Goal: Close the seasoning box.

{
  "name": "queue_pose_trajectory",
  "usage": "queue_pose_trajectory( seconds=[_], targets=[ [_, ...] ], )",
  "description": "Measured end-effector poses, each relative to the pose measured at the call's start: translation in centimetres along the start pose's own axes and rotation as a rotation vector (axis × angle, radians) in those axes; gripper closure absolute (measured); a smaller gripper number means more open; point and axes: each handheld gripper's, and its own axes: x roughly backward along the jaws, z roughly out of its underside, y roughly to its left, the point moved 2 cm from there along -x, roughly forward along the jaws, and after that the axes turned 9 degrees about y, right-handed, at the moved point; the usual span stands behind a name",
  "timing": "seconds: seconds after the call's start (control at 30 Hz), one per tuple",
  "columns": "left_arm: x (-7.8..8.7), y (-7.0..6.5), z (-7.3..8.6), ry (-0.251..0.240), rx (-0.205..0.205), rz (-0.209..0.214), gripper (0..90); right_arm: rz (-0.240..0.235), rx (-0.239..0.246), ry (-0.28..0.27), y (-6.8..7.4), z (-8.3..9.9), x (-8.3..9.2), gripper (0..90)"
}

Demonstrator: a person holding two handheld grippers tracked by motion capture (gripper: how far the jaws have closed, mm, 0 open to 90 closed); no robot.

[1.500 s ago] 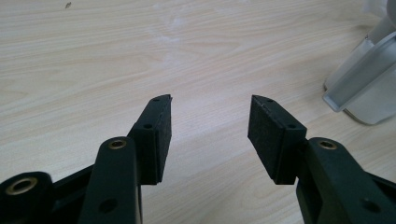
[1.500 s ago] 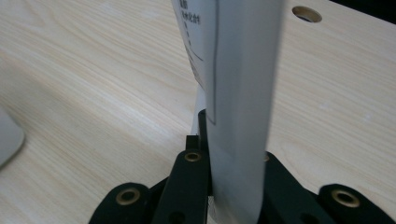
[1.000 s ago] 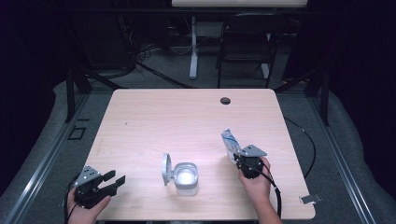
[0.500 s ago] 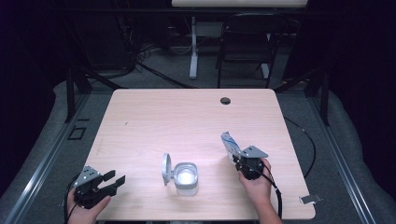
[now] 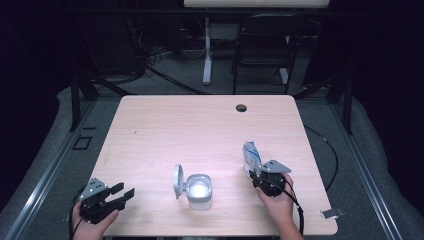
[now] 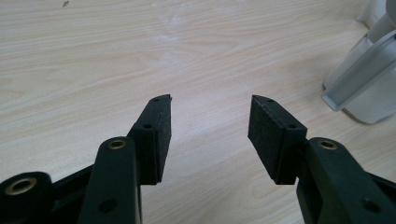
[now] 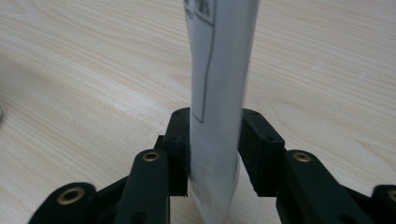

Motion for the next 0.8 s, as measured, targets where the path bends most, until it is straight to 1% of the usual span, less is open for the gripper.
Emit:
queue_pose_trajectory(
  seconds=[0.07,0.1,0.13,0.27,0.47,0.5,0.57,0.7,0.77,0.8],
  targets=[
    [0.0,0.0,0.0,-0.001,0.0,0.001,49.9,-0.002,0.0,0.003,0.0,0.2,0.2,62.2],
    [0.0,-0.1,0.0,-0.001,0.0,0.001,49.9,-0.006,-0.007,-0.009,0.0,0.3,0.2,61.7],
    [0.0,-0.1,0.0,0.0,0.0,-0.001,49.9,-0.008,-0.01,-0.009,0.0,0.4,0.2,61.0],
    [0.0,-0.1,0.0,0.002,-0.001,-0.001,49.9,-0.01,0.009,0.002,0.1,0.7,0.3,58.6],
    [-0.1,-0.2,-0.1,-0.001,-0.003,0.001,49.9,-0.008,0.017,0.008,0.1,1.2,0.5,56.7],
    [-0.2,-0.2,-0.2,-0.001,-0.004,0.001,49.9,-0.015,0.019,0.008,0.1,1.3,0.4,56.5],
    [-0.2,-0.2,-0.2,0.0,-0.006,0.001,49.9,-0.01,0.024,0.015,0.2,1.5,0.5,56.1],
    [-0.3,-0.3,-0.3,-0.003,-0.003,0.006,49.9,-0.02,0.01,0.0,0.2,1.7,0.5,53.9],
    [-0.3,-0.4,-0.4,-0.002,-0.005,0.007,49.9,-0.023,0.008,-0.002,0.3,1.8,0.6,53.1],
    [-0.4,-0.4,-0.4,0.0,-0.006,0.009,49.9,-0.022,0.014,0.002,0.2,2.0,0.7,52.5]
  ],
)
